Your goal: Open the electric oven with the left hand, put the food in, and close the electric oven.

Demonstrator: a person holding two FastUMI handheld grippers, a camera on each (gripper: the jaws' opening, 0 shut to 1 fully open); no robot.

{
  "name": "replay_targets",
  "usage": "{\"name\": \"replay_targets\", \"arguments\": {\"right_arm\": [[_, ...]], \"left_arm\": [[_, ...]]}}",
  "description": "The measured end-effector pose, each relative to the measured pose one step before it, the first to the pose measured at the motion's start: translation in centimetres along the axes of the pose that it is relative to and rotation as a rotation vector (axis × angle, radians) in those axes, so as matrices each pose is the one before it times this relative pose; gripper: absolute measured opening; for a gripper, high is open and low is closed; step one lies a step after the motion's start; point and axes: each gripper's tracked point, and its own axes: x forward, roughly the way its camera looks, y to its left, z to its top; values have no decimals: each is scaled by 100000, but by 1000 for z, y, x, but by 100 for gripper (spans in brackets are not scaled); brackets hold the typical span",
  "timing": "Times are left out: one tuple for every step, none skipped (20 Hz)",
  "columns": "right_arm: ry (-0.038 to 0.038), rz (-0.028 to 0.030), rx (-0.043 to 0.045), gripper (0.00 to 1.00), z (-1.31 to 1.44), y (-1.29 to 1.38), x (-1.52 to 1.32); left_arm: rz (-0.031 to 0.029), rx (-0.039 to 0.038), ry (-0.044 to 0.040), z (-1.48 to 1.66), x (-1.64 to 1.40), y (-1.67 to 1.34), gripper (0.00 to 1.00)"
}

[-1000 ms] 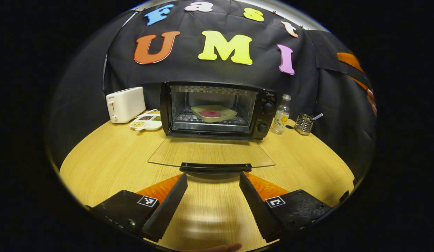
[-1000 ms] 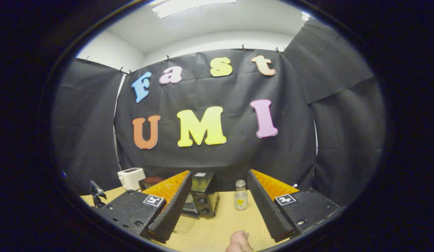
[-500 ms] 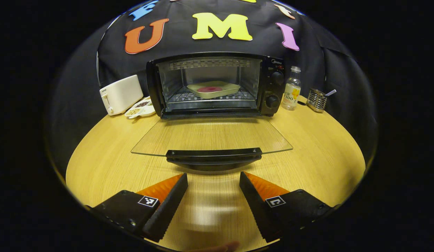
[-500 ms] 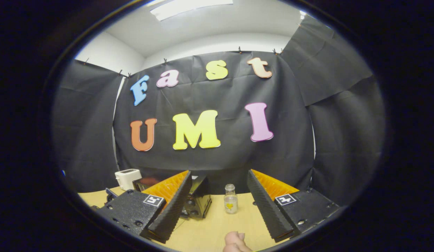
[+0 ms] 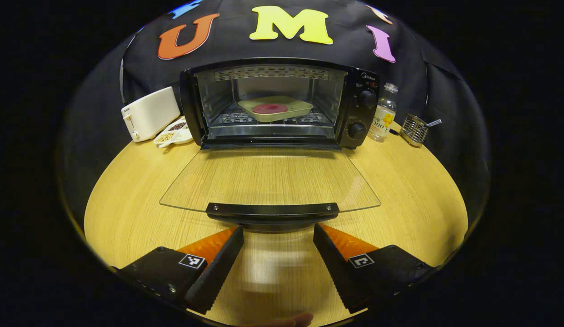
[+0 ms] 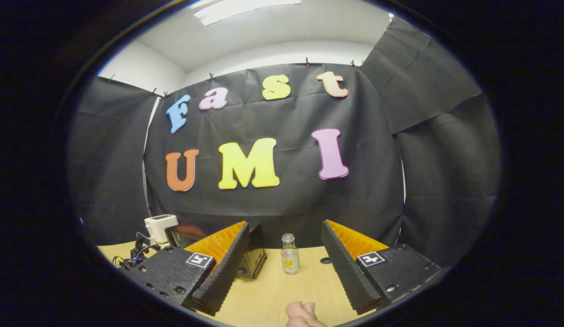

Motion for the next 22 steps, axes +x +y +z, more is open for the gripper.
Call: {"name": "replay_targets", "arguments": {"right_arm": [[156, 202, 251, 96, -172, -6, -81], [115, 190, 260, 96, -59, -19, 16], [248, 106, 76, 96, -215, -69, 71], [155, -279, 84, 96, -12, -58, 5], [69, -287, 79, 96, -128, -52, 69], [168, -128, 66, 96, -30, -4, 58], [79, -34, 78, 96, -161, -22, 22], [34, -51, 86, 96, 15, -21, 40], [292, 26, 58, 96, -174, -3, 69], [851, -216, 244, 96, -218, -78, 21], [805, -76, 309, 96, -291, -117, 36], [630, 109, 368, 96, -122, -16, -7], [587, -204, 256, 96, -164, -70, 58], [260, -145, 143, 96, -70, -48, 34], [324, -140, 114, 96, -177, -57, 77], [75, 36, 170, 96, -47, -29, 104], [135, 57, 123, 96, -46, 38, 55], [-44, -70, 307, 96, 10, -30, -18], [-58, -60, 312, 96, 30, -2, 46], [-28, -153, 248, 96, 74, 23, -40], [-43, -275, 139, 96, -80, -36, 63], [180, -358, -92, 96, 10, 0, -34]], "left_arm": [[480, 856, -309, 119, -118, -2, 98], [503, 913, -562, 141, -142, -16, 100], [514, 812, -766, 194, -140, 41, 98], [290, 313, -371, 146, -104, 6, 98], [137, 68, -244, 81, -30, 86, 98], [-1, 90, -126, 147, -42, 26, 98], [-40, 53, -168, 145, -109, 1, 98], [6, 496, 7, 65, -12, 36, 98], [347, 516, -108, 54, -96, 178, 98], [182, 166, -244, 153, -11, 67, 98], [182, 128, -499, 125, -87, 2, 98], [118, 279, -686, 207, -152, 16, 98], [57, 293, -820, 284, -87, 19, 98], [-4, 131, -823, 332, -108, -21, 98], [19, -9, -303, 109, -152, 33, 98], [-34, 52, -494, 252, -133, 32, 98], [41, -7, -559, 235, -89, -19, 98], [15, 92, -580, 289, -44, -6, 98], [-14, 66, -676, 275, -128, 47, 98], [-19, 124, -953, 411, -197, 30, 98], [21, -41, -1086, 344, -90, -38, 98], [-10, -169, -1085, 400, -43, 38, 98]]}}
